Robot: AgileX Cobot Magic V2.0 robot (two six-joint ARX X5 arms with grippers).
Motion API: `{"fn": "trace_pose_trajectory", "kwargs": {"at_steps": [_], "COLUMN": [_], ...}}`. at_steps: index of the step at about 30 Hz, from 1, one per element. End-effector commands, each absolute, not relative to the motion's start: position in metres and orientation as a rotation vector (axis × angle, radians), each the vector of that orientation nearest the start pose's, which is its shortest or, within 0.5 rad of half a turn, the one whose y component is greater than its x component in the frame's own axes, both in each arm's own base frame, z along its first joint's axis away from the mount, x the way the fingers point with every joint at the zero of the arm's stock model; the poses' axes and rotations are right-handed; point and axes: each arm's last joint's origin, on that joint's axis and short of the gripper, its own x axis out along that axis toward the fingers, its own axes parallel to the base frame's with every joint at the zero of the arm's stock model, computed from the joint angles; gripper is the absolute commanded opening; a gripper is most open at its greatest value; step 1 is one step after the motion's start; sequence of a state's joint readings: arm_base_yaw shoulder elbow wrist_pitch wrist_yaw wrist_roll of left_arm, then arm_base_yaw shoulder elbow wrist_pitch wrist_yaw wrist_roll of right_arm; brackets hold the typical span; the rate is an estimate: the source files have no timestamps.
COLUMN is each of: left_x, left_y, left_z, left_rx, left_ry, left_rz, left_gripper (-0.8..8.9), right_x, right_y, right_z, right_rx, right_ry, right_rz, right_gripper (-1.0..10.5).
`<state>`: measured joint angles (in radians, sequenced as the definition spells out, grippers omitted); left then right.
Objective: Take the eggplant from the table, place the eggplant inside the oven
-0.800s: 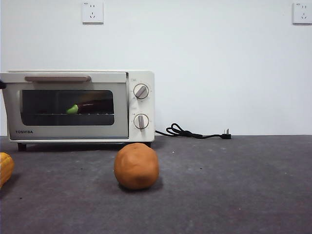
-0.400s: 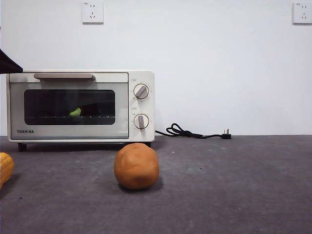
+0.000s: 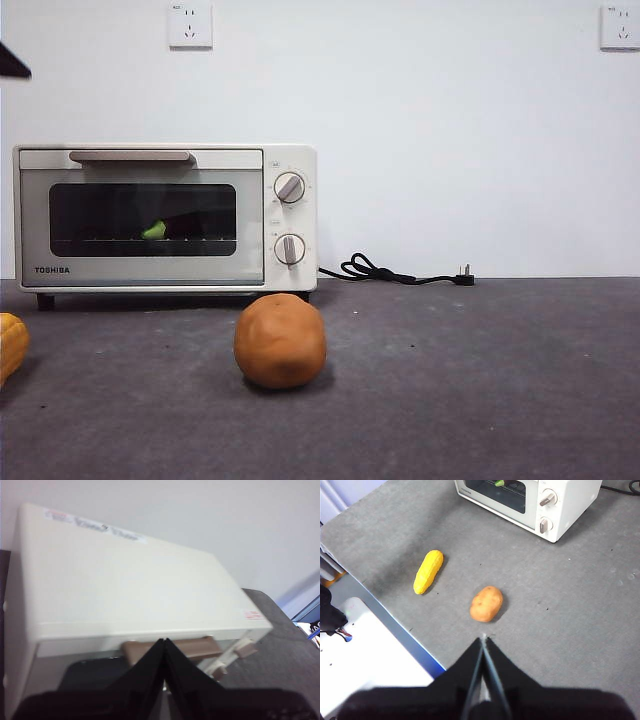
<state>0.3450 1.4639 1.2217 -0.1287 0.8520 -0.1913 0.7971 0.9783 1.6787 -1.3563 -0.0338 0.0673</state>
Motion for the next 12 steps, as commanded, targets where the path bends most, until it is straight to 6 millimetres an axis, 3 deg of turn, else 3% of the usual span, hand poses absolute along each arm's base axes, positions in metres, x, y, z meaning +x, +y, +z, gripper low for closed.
{"fn": "trace_pose_trajectory", "kwargs": {"at_steps": [1,12], "left_x": [0.294,0.200], "left_y": [0.078,0.024], "left_z": [0.349,0.401], "left_rx": [-0.380,-0.255], "left_ry": [0.365,0.366], "left_rz": [-0.487,-0.432], "left_gripper": [-0.06,-0.06], "right_x": [0.067,0.068], "right_y": [0.071,0.071], "right_z": [0.464,0.464], "right_rx": [-0.196,-0.195], "right_ry": [0.684,0.684], "right_rz": [0.772,0.771], "right_gripper": [-0.1,0.0]}}
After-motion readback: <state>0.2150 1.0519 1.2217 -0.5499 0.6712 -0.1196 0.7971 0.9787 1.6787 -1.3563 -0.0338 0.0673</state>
